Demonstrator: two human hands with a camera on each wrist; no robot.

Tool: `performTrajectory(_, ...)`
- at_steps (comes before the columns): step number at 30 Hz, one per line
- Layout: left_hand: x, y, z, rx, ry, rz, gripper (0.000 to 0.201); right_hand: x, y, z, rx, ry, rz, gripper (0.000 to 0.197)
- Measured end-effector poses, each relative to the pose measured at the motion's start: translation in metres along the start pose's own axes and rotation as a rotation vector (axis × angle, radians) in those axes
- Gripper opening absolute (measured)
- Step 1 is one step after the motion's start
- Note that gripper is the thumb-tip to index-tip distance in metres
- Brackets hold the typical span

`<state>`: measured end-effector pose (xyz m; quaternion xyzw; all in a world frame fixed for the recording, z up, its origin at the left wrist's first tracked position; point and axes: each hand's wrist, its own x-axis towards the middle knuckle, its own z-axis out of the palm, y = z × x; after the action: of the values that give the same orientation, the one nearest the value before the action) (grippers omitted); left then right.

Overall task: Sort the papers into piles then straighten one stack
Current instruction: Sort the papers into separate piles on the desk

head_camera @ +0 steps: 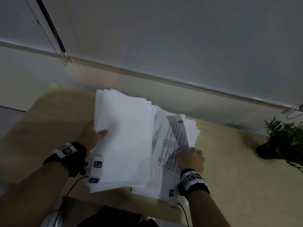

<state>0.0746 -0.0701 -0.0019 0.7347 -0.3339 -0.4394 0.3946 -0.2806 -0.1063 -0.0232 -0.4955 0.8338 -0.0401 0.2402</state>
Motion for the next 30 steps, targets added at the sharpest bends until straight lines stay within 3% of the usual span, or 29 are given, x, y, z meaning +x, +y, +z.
performTrajectory(3,0.0,0.003,-0.005,0.005,0.031,0.003,0.039,-0.003,-0.009,0.019,-0.013,-0.099,0.097,0.077)
performTrajectory(11,-0.004,0.013,-0.012,-0.072,0.059,0.014,0.04,0.0,-0.028,0.02,-0.089,-0.102,0.262,0.096)
performTrajectory(17,-0.001,0.012,-0.015,-0.056,0.075,0.029,0.04,-0.009,-0.028,0.031,0.025,0.078,0.153,0.07)
performTrajectory(20,-0.001,0.01,-0.017,-0.049,0.059,0.033,0.041,-0.002,-0.018,0.037,0.169,0.066,0.1,0.057)
performTrajectory(23,-0.001,0.007,-0.021,-0.058,0.048,0.008,0.043,0.003,-0.013,0.03,0.344,-0.032,0.138,0.038)
performTrajectory(26,0.0,0.003,-0.022,-0.101,0.022,-0.036,0.042,0.004,-0.009,0.003,0.345,-0.044,0.078,0.03)
performTrajectory(30,-0.004,-0.004,-0.012,-0.19,-0.049,-0.107,0.039,-0.003,-0.015,-0.068,0.279,0.171,-0.167,0.029)
